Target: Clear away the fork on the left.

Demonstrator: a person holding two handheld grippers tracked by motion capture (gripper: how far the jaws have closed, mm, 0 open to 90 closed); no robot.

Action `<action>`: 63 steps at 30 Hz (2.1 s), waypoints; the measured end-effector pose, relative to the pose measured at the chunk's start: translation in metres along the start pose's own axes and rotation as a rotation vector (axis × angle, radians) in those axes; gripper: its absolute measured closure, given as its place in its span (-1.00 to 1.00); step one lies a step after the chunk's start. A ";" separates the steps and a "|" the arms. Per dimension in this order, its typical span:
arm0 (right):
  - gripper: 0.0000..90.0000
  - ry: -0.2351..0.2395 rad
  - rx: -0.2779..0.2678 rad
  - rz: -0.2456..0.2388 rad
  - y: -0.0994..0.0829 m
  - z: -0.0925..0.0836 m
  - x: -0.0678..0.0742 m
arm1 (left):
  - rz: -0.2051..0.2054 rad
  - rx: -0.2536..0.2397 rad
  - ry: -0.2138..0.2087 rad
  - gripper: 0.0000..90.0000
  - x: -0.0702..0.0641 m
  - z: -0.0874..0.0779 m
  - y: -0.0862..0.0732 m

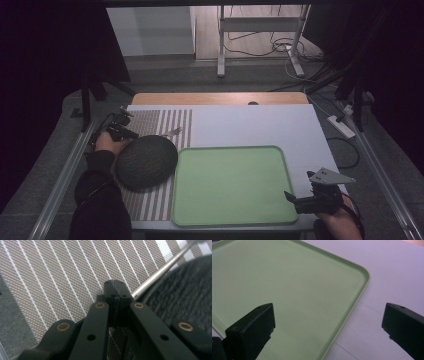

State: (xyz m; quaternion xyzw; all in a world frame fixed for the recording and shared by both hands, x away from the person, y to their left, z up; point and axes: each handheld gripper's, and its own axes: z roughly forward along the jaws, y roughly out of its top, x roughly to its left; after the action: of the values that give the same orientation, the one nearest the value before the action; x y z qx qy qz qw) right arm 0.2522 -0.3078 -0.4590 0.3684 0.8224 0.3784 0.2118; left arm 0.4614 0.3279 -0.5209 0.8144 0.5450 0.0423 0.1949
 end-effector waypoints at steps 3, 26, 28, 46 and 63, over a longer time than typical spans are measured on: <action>-1.00 0.001 0.000 -0.002 0.000 0.000 0.000 | 0.004 0.005 0.010 0.97 -0.002 0.000 0.001; -1.00 0.006 0.007 -0.013 0.000 0.001 0.001 | 0.059 -0.148 0.022 -0.66 -0.027 -0.002 0.027; -1.00 0.005 0.007 -0.015 0.000 0.001 0.001 | 0.083 -0.128 0.025 -0.77 -0.036 0.003 0.035; -1.00 0.008 0.009 -0.024 0.000 0.001 0.002 | 0.187 -0.022 0.045 -1.00 -0.073 0.042 0.065; -1.00 0.009 0.011 -0.024 0.000 0.001 0.002 | 0.142 -0.078 0.031 -0.30 -0.041 0.032 0.052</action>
State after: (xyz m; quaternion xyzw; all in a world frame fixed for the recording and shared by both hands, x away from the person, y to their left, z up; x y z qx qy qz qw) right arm 0.2515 -0.3057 -0.4594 0.3579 0.8298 0.3727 0.2107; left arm 0.4995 0.2650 -0.5254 0.8420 0.4866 0.0898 0.2147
